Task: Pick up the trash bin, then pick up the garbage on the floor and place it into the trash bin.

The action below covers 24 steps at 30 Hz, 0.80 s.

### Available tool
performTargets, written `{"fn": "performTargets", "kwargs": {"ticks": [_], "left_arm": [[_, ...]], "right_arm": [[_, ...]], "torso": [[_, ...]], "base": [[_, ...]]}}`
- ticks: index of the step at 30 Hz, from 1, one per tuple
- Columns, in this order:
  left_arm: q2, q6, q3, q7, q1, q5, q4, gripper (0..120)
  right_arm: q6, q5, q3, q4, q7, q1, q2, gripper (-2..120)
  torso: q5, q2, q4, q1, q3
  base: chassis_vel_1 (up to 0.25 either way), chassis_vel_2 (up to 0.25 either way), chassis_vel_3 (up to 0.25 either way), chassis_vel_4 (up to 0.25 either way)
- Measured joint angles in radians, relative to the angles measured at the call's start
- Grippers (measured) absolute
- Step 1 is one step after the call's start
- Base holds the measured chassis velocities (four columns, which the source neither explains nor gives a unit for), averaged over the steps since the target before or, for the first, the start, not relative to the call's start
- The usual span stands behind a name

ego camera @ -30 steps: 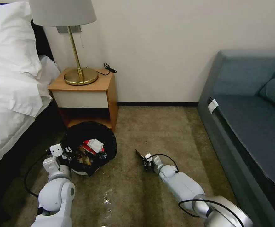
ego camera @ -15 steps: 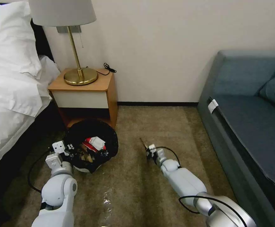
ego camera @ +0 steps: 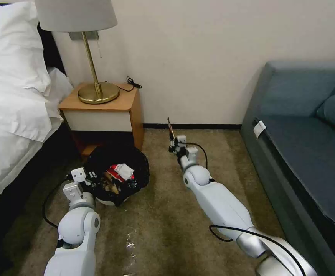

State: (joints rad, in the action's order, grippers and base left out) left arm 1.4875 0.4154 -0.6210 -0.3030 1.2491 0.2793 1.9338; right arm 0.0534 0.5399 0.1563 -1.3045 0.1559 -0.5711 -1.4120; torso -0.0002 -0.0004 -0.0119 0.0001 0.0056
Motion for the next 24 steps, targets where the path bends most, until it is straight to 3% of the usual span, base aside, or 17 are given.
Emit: {"fn": "performTargets", "kwargs": {"ticks": [12,24], "left_arm": [[0.007,0.001,0.004,-0.001,0.006,-0.007,0.002,4],[0.017,0.001,0.019,-0.006,-0.01,-0.017,-0.001,4]], "right_arm": [[-0.038,0.042,0.161,-0.182,0.092,-0.023,-0.005,0],[-0.047,0.069,0.282,-0.246,0.129,-0.035,-0.023,0]], "torso": [[-0.0001,0.0,0.0,0.0,0.0],[0.0,0.0,-0.0001,0.0,0.0]], "base": [[0.0,0.0,0.0,0.0],[0.0,0.0,0.0,0.0]]}}
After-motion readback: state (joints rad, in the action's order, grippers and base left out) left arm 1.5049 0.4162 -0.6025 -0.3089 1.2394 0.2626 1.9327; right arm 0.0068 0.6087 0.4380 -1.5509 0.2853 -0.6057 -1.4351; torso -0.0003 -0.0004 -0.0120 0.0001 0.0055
